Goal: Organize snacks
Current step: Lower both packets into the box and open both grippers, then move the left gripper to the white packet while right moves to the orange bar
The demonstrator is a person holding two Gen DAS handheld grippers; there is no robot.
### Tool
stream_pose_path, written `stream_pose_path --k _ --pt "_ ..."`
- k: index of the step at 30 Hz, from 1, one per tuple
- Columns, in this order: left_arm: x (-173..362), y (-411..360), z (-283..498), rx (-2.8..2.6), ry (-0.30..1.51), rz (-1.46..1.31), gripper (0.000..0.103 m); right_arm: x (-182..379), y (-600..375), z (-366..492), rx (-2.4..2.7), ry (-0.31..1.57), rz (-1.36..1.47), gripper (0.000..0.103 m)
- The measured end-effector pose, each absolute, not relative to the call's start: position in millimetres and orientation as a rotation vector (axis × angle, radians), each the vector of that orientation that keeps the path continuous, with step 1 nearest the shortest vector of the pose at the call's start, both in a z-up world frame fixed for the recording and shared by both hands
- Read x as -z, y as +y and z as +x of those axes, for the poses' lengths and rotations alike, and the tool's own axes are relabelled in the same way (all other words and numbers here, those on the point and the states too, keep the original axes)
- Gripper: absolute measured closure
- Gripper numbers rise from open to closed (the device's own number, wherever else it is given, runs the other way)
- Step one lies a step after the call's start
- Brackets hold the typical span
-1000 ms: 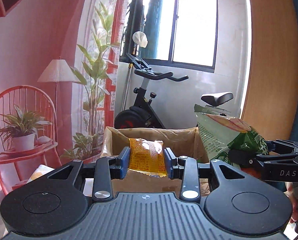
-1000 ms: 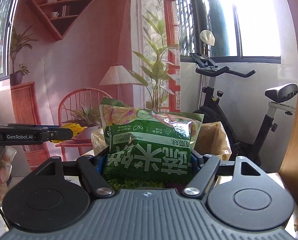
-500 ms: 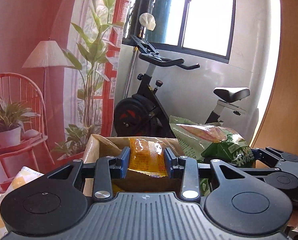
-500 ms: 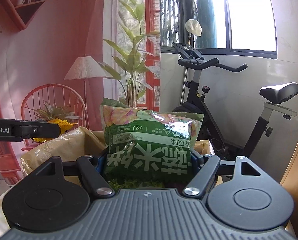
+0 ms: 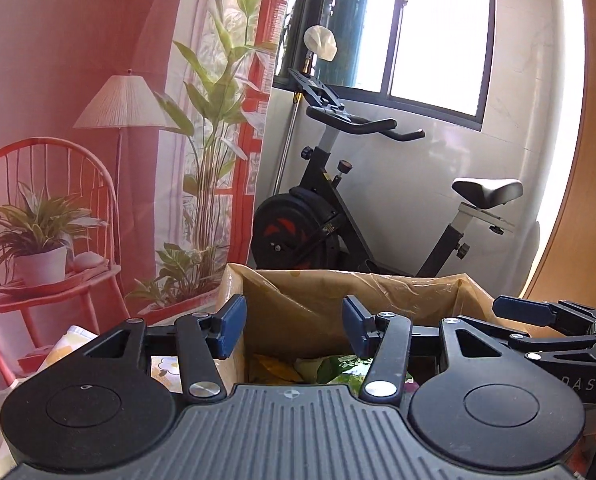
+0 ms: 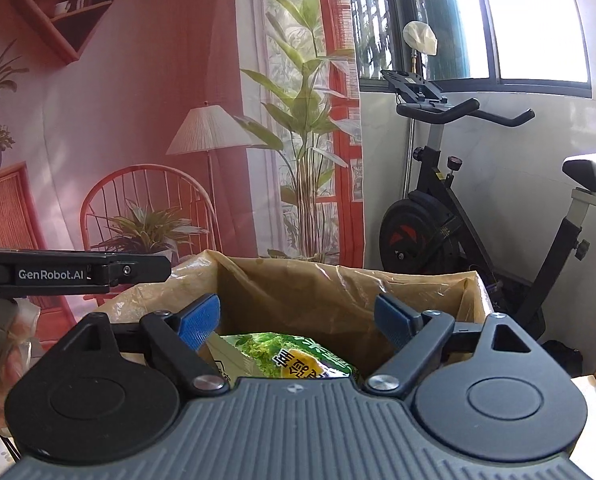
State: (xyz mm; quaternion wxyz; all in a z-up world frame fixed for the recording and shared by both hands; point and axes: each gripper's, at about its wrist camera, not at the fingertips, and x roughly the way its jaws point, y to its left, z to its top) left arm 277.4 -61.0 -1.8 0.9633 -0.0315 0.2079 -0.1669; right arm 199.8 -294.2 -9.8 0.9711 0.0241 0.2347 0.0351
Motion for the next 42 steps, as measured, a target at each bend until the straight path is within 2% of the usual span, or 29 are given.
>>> stream_pose_path --k 12,20,24,31,42 --pt "28 -15 197 0.416 0.516 -0.019 0.048 13 -270 111 -0.016 0.424 0.128 0.023" --pt "63 13 172 0.432 0.595 0.032 0.048 56 -248 71 -0.002 0.479 0.224 0.038" --pt "78 18 172 0.404 0.628 0.065 0.048 82 -240 74 -0.007 0.572 0.238 0.046" --pt "101 24 178 0.352 0.672 0.051 0.048 125 -223 92 -0.015 0.768 0.218 0.051" --pt "126 24 182 0.337 0.731 0.024 0.048 179 -186 103 -0.010 1.005 0.086 0.052"
